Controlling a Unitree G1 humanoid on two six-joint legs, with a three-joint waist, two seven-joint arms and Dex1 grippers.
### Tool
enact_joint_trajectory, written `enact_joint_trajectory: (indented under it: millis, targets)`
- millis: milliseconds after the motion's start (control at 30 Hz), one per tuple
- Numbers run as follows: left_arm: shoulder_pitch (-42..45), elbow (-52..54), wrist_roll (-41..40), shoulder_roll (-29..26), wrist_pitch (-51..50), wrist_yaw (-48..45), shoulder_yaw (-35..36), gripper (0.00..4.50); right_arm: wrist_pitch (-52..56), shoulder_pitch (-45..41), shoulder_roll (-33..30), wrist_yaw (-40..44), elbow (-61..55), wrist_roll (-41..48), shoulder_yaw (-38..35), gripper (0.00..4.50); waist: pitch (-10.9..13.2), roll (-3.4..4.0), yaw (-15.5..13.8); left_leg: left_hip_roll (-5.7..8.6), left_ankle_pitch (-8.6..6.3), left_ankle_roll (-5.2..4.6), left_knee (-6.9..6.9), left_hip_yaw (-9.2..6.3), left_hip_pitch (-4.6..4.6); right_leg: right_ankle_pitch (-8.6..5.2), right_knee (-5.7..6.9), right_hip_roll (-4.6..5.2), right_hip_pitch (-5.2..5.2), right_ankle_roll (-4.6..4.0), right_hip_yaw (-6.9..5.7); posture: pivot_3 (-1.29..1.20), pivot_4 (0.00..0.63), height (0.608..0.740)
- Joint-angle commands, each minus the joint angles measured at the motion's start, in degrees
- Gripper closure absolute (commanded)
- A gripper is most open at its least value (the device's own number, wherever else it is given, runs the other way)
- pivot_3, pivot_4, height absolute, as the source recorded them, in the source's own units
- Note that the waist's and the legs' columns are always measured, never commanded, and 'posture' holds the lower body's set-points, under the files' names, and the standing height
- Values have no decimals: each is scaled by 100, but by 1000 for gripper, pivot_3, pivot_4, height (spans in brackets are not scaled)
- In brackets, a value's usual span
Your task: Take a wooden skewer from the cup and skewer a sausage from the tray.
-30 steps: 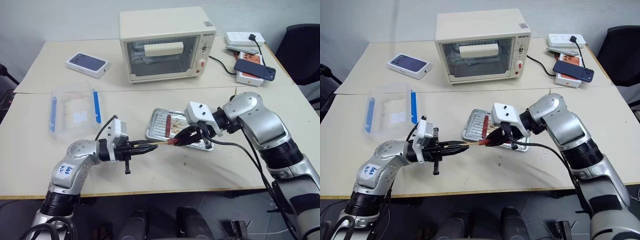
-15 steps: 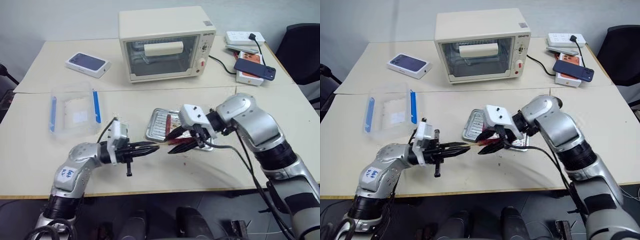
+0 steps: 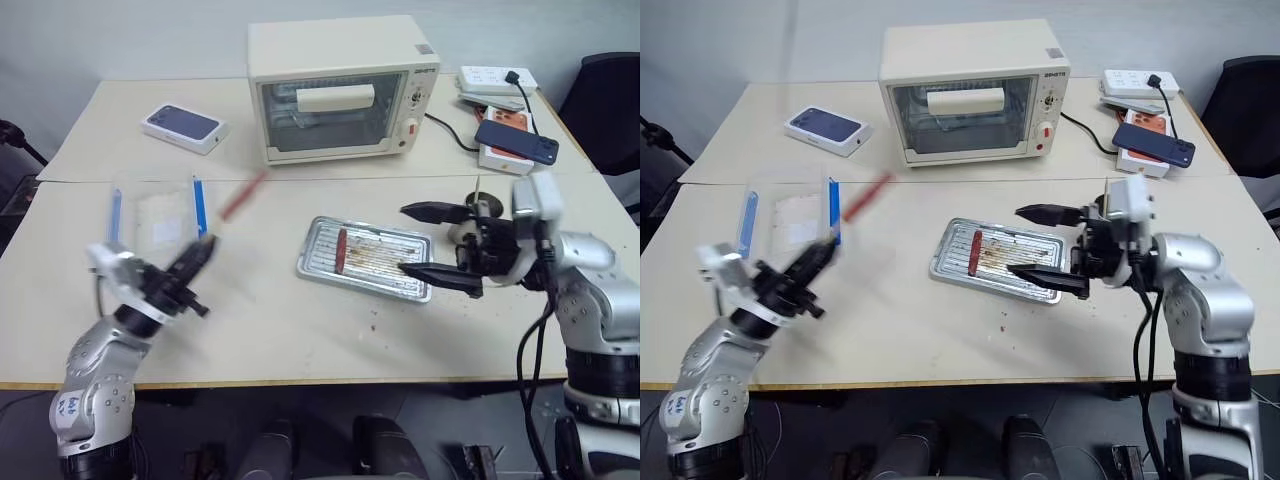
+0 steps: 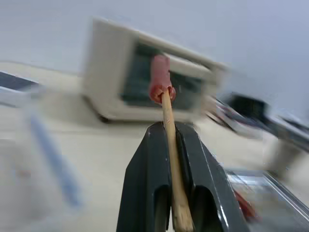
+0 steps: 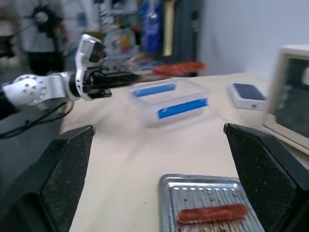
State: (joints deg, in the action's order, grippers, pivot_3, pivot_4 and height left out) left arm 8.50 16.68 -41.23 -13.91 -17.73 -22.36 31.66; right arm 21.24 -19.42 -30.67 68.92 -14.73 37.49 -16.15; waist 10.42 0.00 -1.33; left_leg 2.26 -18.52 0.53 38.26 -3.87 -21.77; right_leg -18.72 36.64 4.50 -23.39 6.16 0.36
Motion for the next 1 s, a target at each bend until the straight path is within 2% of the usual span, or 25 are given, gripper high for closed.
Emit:
enact_joint_trajectory:
  millis: [33,100,200,367,400,433,567,667,733,767,867,1000]
  targets:
    - [537,-312,205,150,342,1400,466,4500,-735,435,263,-612,-594,-144,-290,11,-1,-3,1,2,0,0,0,5,0,0,7,0,-3,0,4,0,150,740]
    - [745,-623,377,139,272,1772,421,4500,-981,687,318,-748,-627,-204,-325,11,-1,-4,0,5,0,0,-2,13,5,0,16,0,-6,0,4,0,150,740]
    - [938,-1065,669,-44,143,1817,97,4500,-1265,963,275,-714,-540,-268,-273,11,-2,-14,-5,9,-1,-3,-5,23,14,0,20,-1,-4,0,1,0,150,740]
    - [1123,-1480,655,-195,-6,1721,-71,4500,-1547,896,207,-761,-424,-330,-124,11,-3,-25,17,5,0,-4,-5,26,17,0,21,-3,-5,0,1,0,150,740]
    - [1119,-1484,645,-197,-10,1733,-79,3943,-1571,882,183,-763,-398,-332,-110,0,-3,-25,18,4,0,-3,-7,26,18,0,21,-4,-5,0,2,0,150,740]
    - [1116,-1477,588,-192,-46,1727,-73,3850,-1590,883,163,-765,-372,-332,-98,0,-3,-25,18,4,1,-3,-9,26,19,0,21,-3,-6,0,2,0,150,740]
    - [993,-1280,582,-405,-258,1474,-232,2754,-1647,963,7,-687,-274,-338,-52,0,-3,-26,14,3,1,-2,-10,26,20,0,19,-2,-5,0,5,0,150,740]
    - [672,-1014,852,-894,-127,775,-577,2011,-1648,1081,-184,-518,-122,-330,-68,0,-3,-26,15,4,1,-2,-11,26,20,0,18,-1,-4,0,9,0,150,740]
    - [284,-666,1020,-1380,36,-48,-935,1572,-1672,1181,-375,-290,50,-347,-52,0,-3,-26,15,4,1,-3,-14,26,20,0,12,0,-3,0,13,0,150,740]
    - [-81,-424,1175,-1789,319,-787,-1166,1364,-1706,1297,-516,-72,182,-394,-13,0,-3,-26,17,4,1,-3,-18,26,19,0,10,0,-3,-1,17,0,150,740]
    - [-859,-130,1450,-2542,988,-2125,-1472,1364,-1835,1531,-781,385,522,-515,108,0,-5,-20,29,1,0,-3,-32,26,24,-2,-12,3,4,-4,25,0,150,740]
    - [-1608,-301,1747,-3098,1684,-3235,-1668,1364,-2355,1712,-910,905,1158,-840,363,0,-4,-17,64,-6,-1,-5,-47,26,53,-8,-32,4,37,-16,21,0,150,740]
